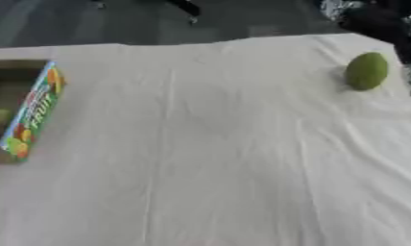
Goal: Pick up the objects with one hand, pass them to the other hand, and then place them into the box on the other side of the table.
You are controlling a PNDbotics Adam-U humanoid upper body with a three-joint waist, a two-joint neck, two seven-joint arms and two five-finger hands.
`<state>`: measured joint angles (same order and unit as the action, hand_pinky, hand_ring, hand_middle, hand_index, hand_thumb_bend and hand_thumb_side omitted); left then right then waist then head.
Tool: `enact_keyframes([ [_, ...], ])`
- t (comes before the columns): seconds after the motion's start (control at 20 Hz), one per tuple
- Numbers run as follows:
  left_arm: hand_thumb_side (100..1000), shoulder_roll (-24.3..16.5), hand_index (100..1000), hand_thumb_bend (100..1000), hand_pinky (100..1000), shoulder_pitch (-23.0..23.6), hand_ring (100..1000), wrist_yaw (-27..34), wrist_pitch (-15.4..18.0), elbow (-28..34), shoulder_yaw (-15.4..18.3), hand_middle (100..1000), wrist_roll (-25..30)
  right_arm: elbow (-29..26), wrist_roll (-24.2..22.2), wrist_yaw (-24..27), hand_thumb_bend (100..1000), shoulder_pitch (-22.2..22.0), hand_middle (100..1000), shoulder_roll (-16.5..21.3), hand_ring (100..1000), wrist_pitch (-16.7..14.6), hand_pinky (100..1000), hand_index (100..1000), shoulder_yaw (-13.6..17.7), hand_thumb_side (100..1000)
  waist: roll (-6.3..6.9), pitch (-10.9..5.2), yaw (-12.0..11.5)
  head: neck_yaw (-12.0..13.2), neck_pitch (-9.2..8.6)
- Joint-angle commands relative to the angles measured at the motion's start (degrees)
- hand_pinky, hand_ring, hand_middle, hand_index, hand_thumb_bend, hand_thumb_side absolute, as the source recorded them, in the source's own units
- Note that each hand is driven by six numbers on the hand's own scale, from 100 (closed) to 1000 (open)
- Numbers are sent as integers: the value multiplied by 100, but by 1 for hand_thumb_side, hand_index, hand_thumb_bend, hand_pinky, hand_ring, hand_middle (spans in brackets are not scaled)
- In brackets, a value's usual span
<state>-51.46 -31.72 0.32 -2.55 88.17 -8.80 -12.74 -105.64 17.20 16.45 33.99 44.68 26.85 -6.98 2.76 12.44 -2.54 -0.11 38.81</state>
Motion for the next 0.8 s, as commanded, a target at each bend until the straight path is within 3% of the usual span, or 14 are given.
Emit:
enact_keyframes([
  [0.05,100,-224,346,173,447,-157,459,-195,-17,-349,177,291,121,68,98,33,388,34,761,221,765,-25,733,829,113,396,5,-86,-14,182,32],
  [0.25,100,-170,354,205,454,-302,463,-522,-15,-799,161,298,382,189,46,-68,498,11,764,231,773,-44,735,837,139,331,11,-85,-17,335,13],
  [0.8,100,114,418,321,478,-710,481,-1514,-22,-1767,-4,344,1138,347,-29,-207,515,-3,747,217,759,-47,730,825,167,317,24,-87,2,408,-7],
])
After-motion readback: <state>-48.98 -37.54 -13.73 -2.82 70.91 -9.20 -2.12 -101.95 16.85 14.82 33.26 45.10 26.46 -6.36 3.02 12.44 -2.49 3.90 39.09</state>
